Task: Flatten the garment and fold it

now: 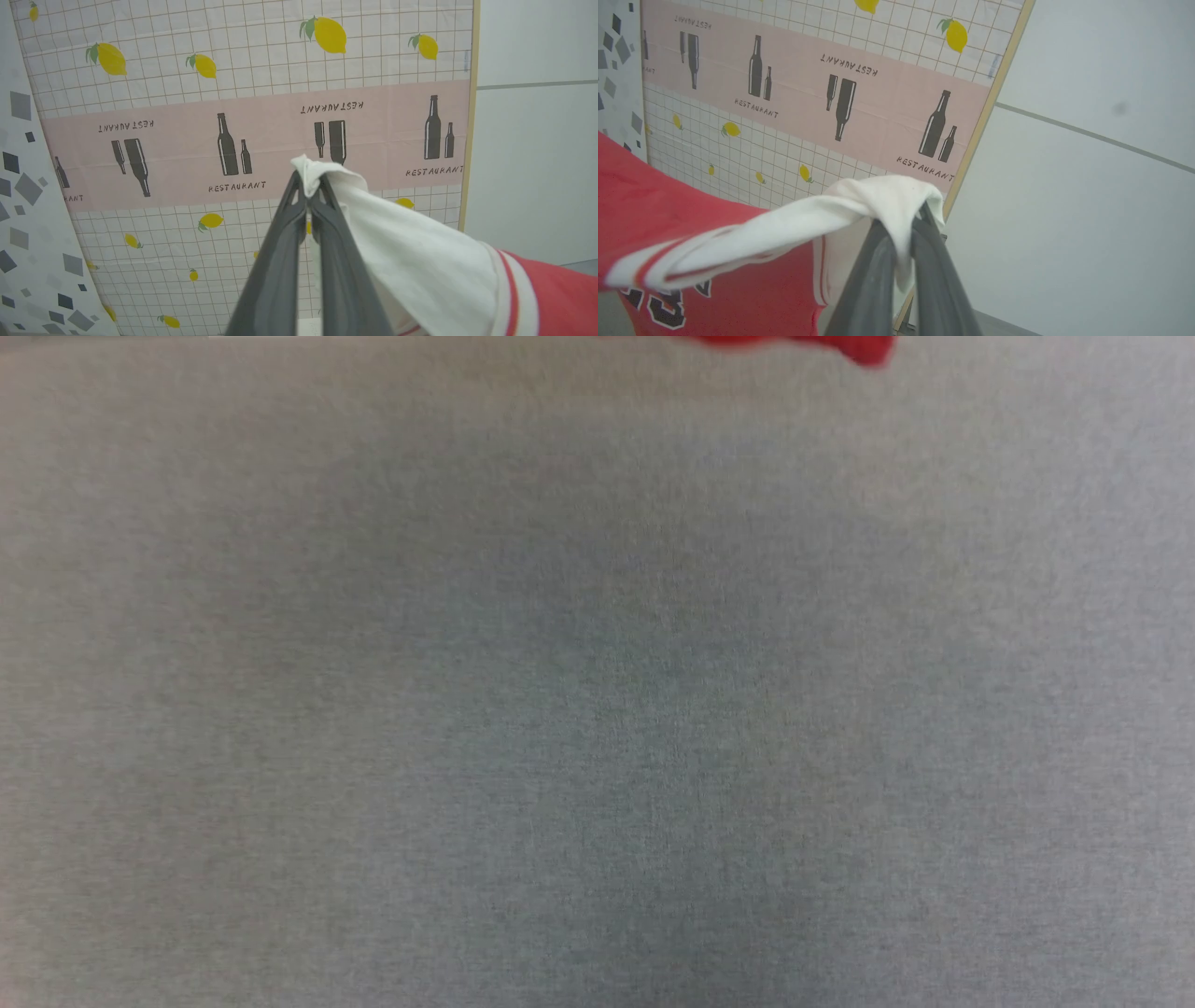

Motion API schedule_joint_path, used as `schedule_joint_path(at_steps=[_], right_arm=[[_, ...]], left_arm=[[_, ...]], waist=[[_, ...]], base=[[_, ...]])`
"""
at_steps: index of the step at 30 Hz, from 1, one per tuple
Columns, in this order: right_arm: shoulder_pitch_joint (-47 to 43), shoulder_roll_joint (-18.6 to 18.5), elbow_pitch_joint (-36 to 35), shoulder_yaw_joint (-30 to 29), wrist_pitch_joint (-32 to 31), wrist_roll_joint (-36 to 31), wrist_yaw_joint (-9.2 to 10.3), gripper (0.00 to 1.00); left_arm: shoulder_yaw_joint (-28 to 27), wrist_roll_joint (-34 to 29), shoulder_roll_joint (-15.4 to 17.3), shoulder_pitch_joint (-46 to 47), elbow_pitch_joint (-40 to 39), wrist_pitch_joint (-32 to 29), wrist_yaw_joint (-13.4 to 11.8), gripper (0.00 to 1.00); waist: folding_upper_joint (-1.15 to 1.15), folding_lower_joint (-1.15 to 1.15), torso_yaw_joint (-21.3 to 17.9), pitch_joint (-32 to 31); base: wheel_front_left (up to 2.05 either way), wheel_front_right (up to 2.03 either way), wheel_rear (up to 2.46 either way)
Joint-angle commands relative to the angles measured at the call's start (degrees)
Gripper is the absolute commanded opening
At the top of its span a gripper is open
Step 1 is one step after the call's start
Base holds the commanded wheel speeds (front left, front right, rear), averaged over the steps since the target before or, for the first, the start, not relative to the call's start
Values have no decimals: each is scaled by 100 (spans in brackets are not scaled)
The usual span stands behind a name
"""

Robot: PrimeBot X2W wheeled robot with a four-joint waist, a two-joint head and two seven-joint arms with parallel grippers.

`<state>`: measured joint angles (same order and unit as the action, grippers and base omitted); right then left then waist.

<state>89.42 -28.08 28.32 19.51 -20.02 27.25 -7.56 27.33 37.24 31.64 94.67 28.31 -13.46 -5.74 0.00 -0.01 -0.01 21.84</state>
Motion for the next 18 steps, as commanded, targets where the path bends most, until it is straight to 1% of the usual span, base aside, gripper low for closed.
schedule_joint_path(at_steps=[1,6,10,14,18], right_arm=[[40,60,143,81,72,-20,8,0],[41,97,486,458,224,84,8,0],[-225,43,611,757,269,243,8,0],[-799,-89,653,1038,309,460,8,0],[-1597,-321,523,1308,256,764,8,0]], left_arm=[[26,-40,-57,55,107,70,48,0],[96,22,-201,-80,367,239,166,0],[199,102,-328,-499,468,361,238,0],[321,213,-487,-1243,517,564,254,0],[451,324,-592,-2112,477,718,224,0]], waist=[[0,1,-75,319],[0,1,28,649],[0,1,149,772],[0,1,284,623],[0,1,391,323]], base=[[0,0,0],[0,0,0],[0,0,0],[0,0,0],[0,0,0]])
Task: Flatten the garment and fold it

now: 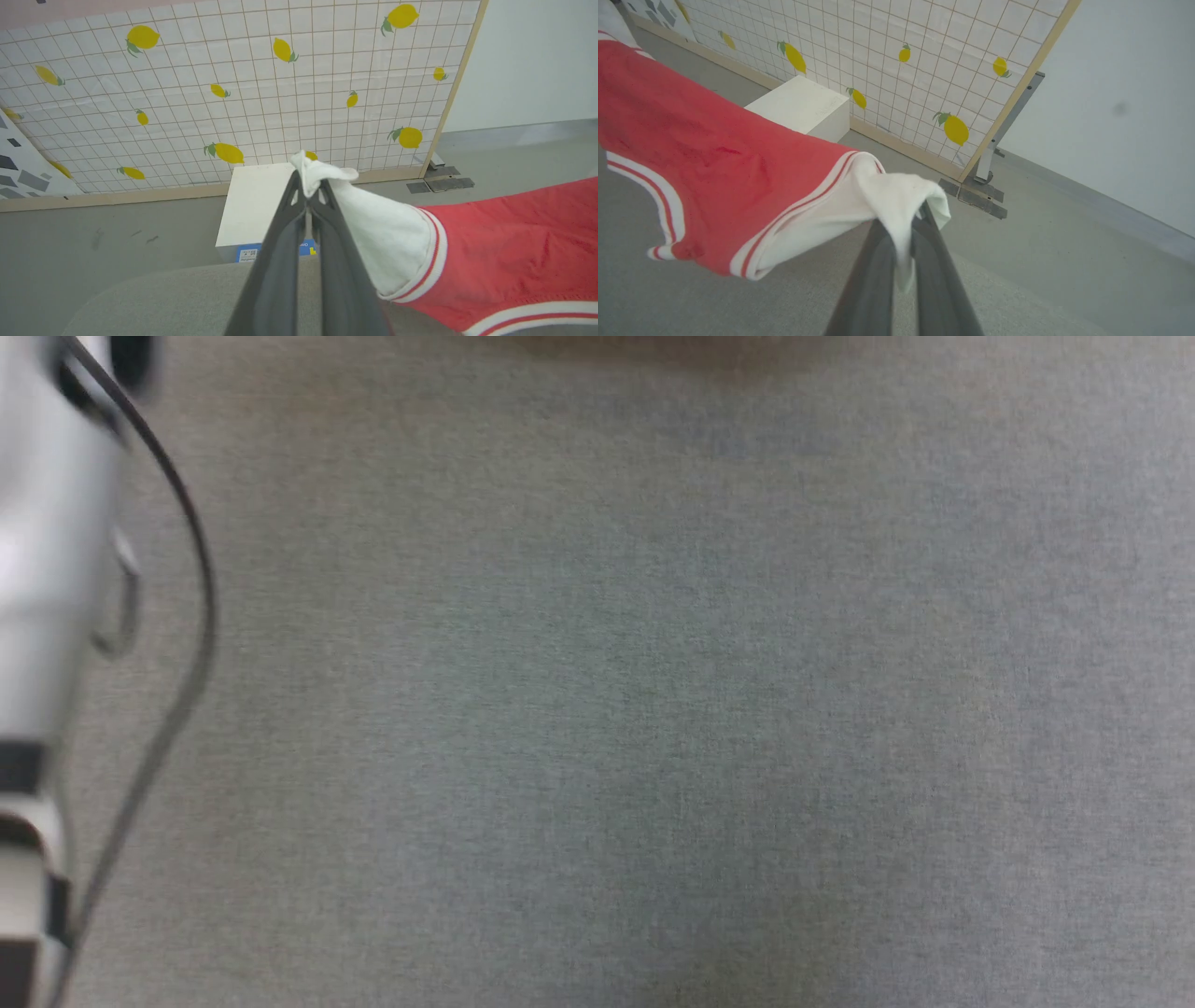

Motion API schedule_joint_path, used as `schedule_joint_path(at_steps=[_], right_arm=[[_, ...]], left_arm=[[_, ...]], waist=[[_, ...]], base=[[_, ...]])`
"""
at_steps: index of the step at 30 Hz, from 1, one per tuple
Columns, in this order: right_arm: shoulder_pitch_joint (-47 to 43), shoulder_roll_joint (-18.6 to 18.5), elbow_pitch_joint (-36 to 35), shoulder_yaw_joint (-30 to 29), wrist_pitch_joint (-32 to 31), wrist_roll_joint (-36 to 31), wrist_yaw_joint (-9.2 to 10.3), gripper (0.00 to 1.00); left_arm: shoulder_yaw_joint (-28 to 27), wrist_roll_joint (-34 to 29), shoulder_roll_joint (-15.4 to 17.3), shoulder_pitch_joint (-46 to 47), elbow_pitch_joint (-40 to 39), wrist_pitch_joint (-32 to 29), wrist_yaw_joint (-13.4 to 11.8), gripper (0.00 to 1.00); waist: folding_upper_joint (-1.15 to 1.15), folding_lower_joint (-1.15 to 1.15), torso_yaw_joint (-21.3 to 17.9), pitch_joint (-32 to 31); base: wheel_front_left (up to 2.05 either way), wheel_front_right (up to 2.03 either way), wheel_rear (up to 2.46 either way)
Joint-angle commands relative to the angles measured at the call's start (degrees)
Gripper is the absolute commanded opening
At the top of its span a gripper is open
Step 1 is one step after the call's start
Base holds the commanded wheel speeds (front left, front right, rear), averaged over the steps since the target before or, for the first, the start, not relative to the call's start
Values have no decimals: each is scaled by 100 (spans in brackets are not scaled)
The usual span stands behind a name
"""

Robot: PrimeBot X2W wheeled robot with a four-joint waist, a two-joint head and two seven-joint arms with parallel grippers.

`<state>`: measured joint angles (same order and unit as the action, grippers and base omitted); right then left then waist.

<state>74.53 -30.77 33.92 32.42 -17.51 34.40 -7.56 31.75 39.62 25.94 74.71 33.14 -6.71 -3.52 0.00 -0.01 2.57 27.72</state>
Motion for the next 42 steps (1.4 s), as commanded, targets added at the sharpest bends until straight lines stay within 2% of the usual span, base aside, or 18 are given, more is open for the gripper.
schedule_joint_path(at_steps=[1,6,11,17,32,42], right_arm=[[-362,-132,-102,89,-29,153,8,0],[-1554,-499,-409,287,-172,575,8,0],[-2619,-861,-689,300,-241,918,8,0],[-3518,-1067,-1019,289,-442,1187,8,0],[-5397,-1566,-1939,-365,-1230,1641,8,0],[-6866,-1697,-2653,-990,-1871,1796,8,0]], left_arm=[[59,112,-38,-376,-43,67,-2,0],[320,193,16,-1523,-307,39,-27,0],[560,241,235,-2503,-730,-116,-96,0],[739,360,596,-3437,-1308,-445,-255,0],[929,740,1737,-5265,-3135,-1272,-812,0],[1087,1048,2240,-6396,-3862,-1441,-1090,0]], waist=[[0,1,157,-364],[0,1,246,-777],[0,1,328,-1151],[0,1,345,-1525],[0,1,452,-2186],[0,1,447,-2506]], base=[[0,0,0],[0,0,0],[0,0,0],[0,0,0],[0,0,0],[0,0,0]])
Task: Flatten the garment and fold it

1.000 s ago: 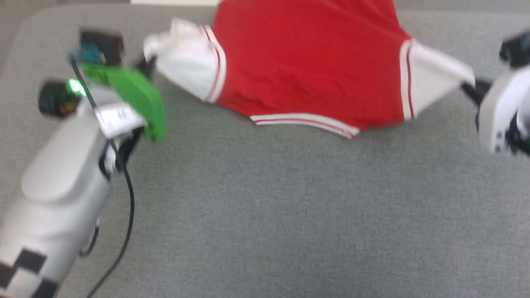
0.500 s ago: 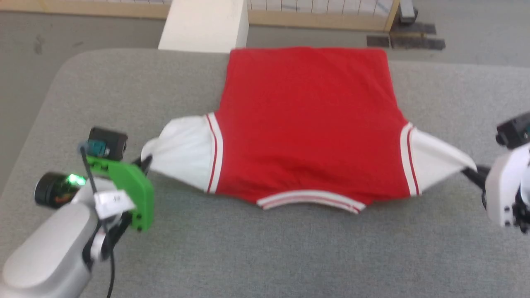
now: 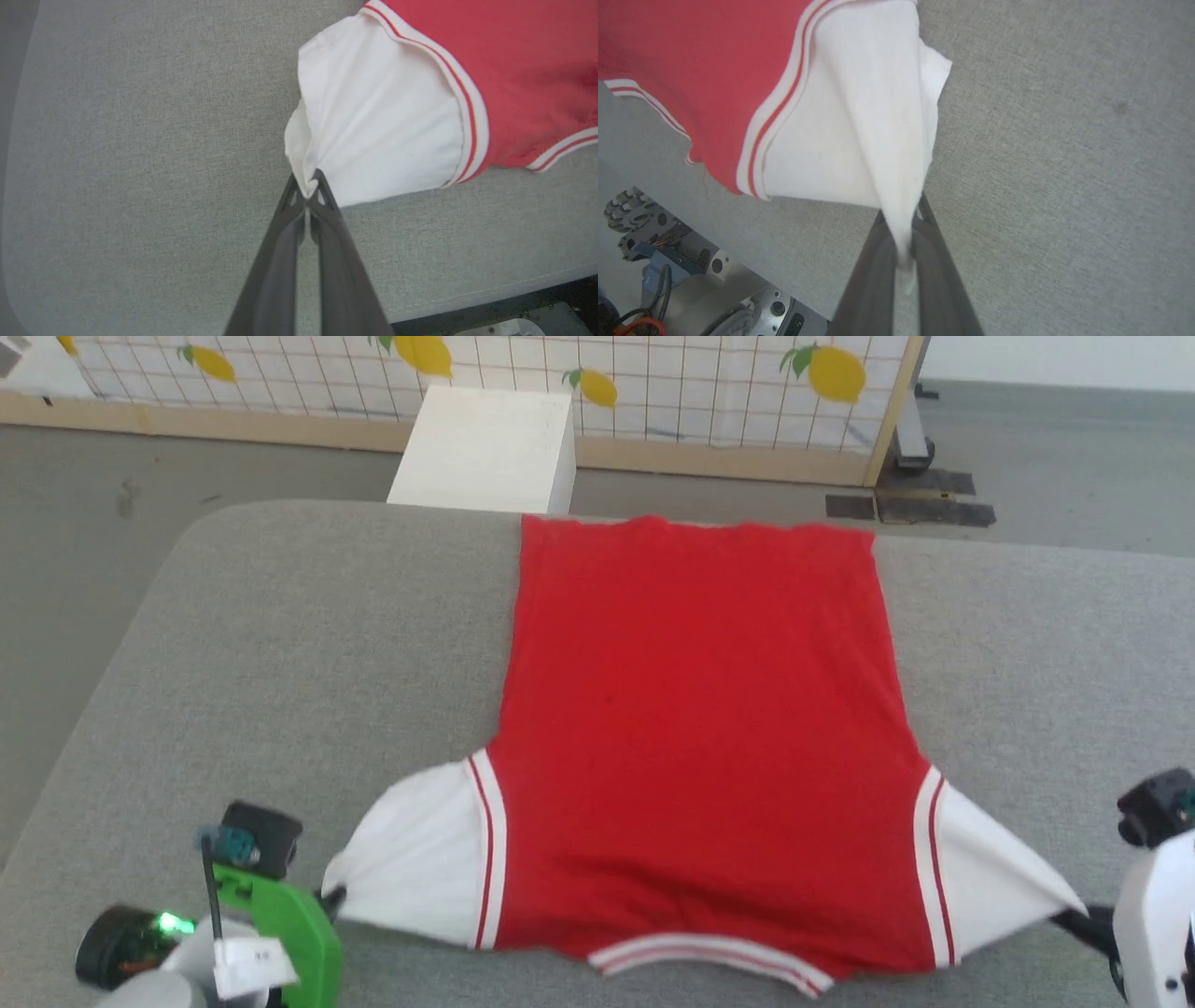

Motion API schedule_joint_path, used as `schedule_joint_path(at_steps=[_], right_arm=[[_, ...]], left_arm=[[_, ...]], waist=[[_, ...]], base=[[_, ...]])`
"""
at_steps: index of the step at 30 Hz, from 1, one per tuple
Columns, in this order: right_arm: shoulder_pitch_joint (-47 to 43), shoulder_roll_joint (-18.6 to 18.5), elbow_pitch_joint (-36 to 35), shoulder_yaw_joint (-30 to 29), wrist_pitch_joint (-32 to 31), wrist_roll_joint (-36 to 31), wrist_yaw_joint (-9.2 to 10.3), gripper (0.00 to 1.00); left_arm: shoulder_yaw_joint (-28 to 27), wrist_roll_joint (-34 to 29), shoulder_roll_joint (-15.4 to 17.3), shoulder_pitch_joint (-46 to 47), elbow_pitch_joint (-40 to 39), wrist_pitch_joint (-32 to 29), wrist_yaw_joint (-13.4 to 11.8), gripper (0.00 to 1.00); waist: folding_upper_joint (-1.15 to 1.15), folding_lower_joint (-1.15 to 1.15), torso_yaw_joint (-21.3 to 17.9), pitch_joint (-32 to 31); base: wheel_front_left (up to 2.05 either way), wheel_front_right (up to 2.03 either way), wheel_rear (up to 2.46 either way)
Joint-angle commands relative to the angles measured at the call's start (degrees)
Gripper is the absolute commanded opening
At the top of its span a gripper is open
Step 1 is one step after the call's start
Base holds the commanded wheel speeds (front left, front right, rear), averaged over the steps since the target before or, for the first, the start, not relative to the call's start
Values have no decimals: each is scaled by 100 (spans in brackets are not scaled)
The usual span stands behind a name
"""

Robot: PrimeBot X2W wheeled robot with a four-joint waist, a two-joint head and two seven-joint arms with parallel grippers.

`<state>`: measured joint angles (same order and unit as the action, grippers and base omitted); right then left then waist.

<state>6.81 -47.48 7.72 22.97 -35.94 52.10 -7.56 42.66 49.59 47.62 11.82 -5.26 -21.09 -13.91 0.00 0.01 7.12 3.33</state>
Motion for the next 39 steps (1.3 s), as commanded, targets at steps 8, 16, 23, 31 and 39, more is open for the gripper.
schedule_joint_path(at_steps=[8,16,23,31,39], right_arm=[[-1125,39,-528,-736,-555,-25,8,0],[-1371,328,-865,-1253,-696,-525,8,100],[-1020,568,-1178,-1763,-889,-642,8,100],[339,886,-1257,-2034,-1540,-896,8,100],[2466,1101,-344,-1934,-2385,-1542,8,100]], left_arm=[[51,234,414,-766,-349,14,-206,0],[53,172,126,-639,-487,191,-243,0],[93,58,-60,-360,-849,127,-259,0],[77,-209,-24,-119,-1569,89,-380,0],[145,-592,-212,242,-2052,201,-362,0]], waist=[[0,-1,-11,-230],[0,-1,44,-97],[0,-1,176,168],[0,-1,494,799],[0,-1,993,1786]], base=[[0,0,0],[0,0,0],[0,0,0],[0,0,0],[0,0,0]])
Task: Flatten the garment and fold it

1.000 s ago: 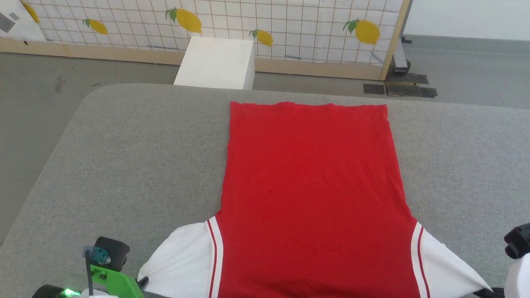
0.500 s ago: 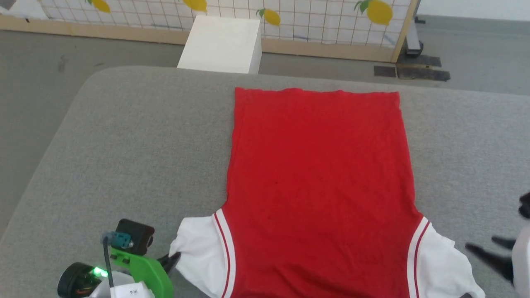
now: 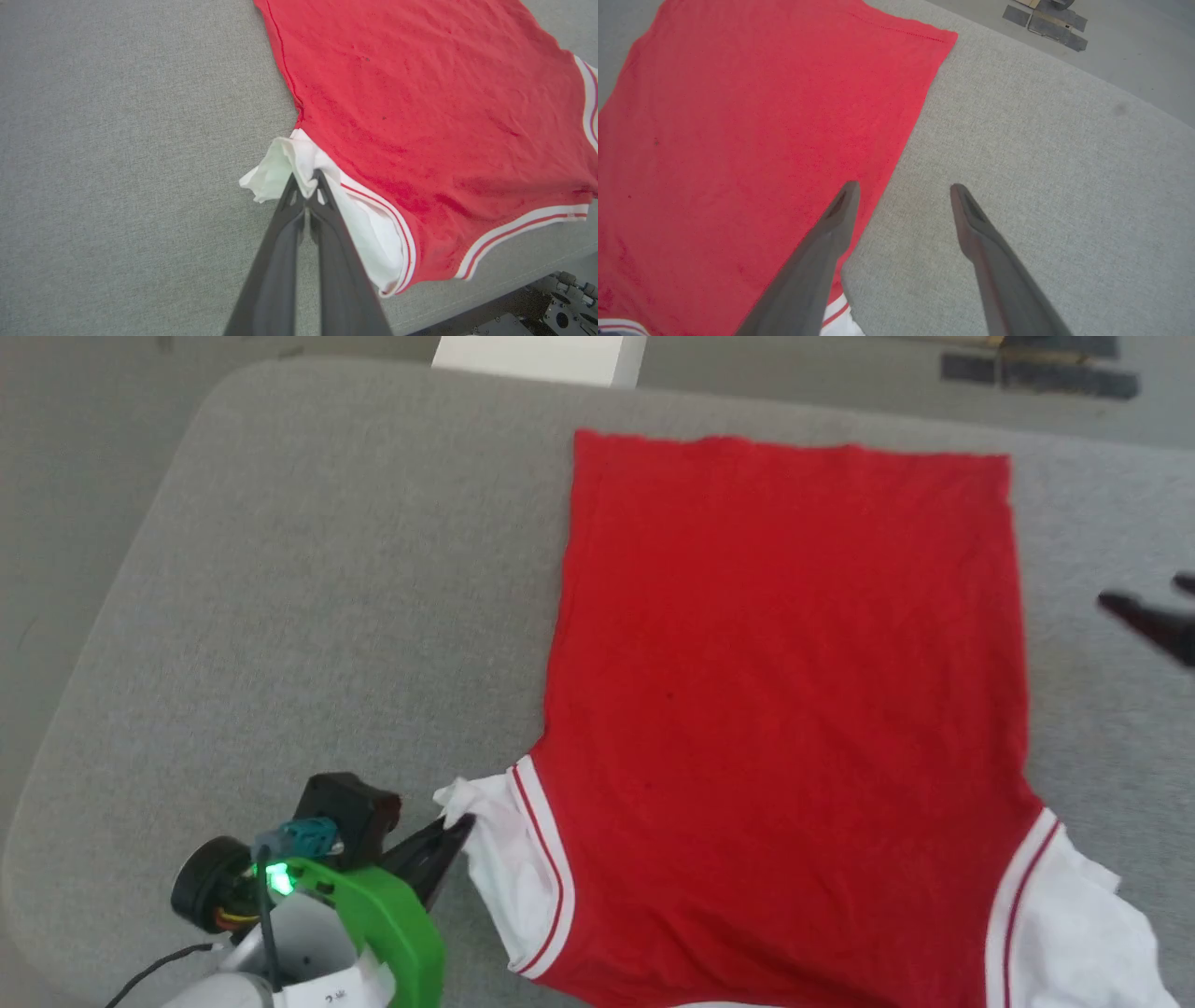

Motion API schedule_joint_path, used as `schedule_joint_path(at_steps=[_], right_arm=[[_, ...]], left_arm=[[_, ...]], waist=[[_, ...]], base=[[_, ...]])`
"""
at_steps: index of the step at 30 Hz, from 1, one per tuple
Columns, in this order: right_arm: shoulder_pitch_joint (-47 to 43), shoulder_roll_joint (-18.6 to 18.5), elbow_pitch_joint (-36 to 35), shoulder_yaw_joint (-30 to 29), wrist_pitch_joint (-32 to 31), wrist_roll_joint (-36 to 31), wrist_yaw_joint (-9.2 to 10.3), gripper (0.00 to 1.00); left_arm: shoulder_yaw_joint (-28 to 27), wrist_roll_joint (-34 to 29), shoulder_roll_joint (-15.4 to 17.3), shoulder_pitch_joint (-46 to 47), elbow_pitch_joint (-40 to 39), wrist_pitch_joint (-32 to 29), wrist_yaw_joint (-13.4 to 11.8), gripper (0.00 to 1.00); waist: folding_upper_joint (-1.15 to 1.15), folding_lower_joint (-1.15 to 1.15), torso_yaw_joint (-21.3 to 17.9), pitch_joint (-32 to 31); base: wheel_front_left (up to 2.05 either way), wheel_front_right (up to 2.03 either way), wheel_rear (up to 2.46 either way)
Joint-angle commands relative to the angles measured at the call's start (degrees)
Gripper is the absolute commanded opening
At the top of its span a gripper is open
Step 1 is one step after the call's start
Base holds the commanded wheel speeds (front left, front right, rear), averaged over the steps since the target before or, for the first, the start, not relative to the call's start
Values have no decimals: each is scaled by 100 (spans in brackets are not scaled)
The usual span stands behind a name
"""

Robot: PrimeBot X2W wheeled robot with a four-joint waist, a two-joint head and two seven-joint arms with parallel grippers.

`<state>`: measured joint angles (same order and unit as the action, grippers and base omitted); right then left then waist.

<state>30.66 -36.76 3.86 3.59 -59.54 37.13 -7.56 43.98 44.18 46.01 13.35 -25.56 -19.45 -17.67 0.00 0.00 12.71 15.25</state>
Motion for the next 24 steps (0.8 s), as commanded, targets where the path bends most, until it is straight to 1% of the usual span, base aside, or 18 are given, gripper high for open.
schedule_joint_path(at_steps=[1,6,10,16,24], right_arm=[[286,10,163,17,-98,-129,8,100],[1260,-140,784,37,-383,-574,8,100],[1782,-271,1123,79,-502,-822,8,100],[2271,-422,1464,194,-524,-1029,8,100],[2507,-578,1688,441,-501,-1167,8,100]], left_arm=[[28,-85,-81,125,-46,55,32,0],[115,-264,-258,302,-104,172,124,0],[173,-354,-390,401,-108,270,193,0],[184,-419,-511,513,-110,390,246,0],[207,-478,-683,631,-141,510,277,0]], waist=[[0,0,500,697],[0,0,856,1202],[0,0,1087,1482],[0,0,1319,1734],[0,0,1479,2009]], base=[[0,0,0],[0,0,0],[0,0,0],[0,0,0],[0,0,0]])
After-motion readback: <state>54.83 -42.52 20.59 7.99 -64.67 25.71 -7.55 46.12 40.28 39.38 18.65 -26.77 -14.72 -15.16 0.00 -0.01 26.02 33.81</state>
